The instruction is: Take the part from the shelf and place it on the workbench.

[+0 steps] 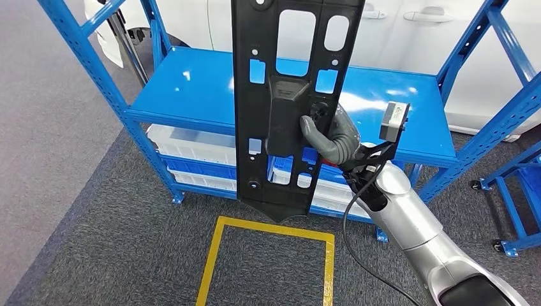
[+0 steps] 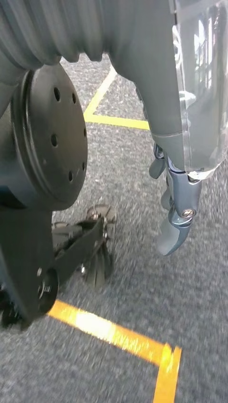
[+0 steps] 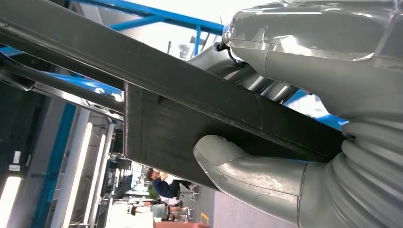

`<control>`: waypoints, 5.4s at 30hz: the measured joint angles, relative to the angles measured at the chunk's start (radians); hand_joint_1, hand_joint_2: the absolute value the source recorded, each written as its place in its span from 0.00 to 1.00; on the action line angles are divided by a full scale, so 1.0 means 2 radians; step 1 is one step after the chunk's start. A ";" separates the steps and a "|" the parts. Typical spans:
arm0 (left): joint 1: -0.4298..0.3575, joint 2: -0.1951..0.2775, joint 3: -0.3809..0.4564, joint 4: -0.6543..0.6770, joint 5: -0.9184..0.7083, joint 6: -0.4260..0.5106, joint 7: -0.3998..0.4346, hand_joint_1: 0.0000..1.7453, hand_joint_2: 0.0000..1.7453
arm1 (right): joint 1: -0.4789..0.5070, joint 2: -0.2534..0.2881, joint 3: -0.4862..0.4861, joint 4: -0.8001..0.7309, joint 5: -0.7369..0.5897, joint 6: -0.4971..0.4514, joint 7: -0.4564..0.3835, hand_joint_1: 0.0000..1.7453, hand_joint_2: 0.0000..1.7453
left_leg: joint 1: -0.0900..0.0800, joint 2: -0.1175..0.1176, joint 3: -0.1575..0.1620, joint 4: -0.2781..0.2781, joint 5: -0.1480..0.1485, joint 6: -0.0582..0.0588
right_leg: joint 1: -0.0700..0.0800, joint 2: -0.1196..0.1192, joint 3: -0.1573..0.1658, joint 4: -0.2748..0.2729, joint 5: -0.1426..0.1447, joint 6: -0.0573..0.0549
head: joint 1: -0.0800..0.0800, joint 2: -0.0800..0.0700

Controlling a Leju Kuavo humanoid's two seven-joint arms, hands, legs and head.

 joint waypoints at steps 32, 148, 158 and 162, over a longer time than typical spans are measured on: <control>0.000 -0.001 0.000 0.002 0.000 -0.007 0.003 0.00 1.00 | 0.007 -0.003 -0.008 -0.011 0.015 -0.006 0.002 0.97 1.00 | 0.002 -0.002 0.032 -0.041 0.016 -0.002 | 0.000 -0.002 -0.003 -0.002 0.006 0.002 | 0.000 0.000; 0.003 0.016 -0.004 0.003 -0.022 0.013 0.015 0.00 1.00 | 0.174 0.015 -0.140 -0.092 0.096 0.022 -0.038 0.97 1.00 | -0.002 -0.019 0.003 -0.062 0.005 0.002 | -0.013 0.010 0.025 0.010 -0.034 0.009 | 0.000 0.000; 0.003 0.016 -0.005 0.003 -0.026 0.012 0.020 0.00 1.00 | 0.173 0.015 -0.140 -0.087 0.094 0.021 -0.035 0.97 1.00 | -0.010 0.027 0.038 -0.123 0.032 0.015 | -0.005 -0.046 0.035 0.010 -0.043 0.017 | 0.000 0.000; 0.005 0.017 -0.005 0.003 -0.026 0.012 0.019 0.00 1.00 | 0.170 0.017 -0.140 -0.087 0.092 0.021 -0.036 0.97 1.00 | -0.006 0.007 0.040 -0.131 0.038 0.027 | -0.007 -0.030 0.028 0.034 -0.061 0.026 | 0.000 0.000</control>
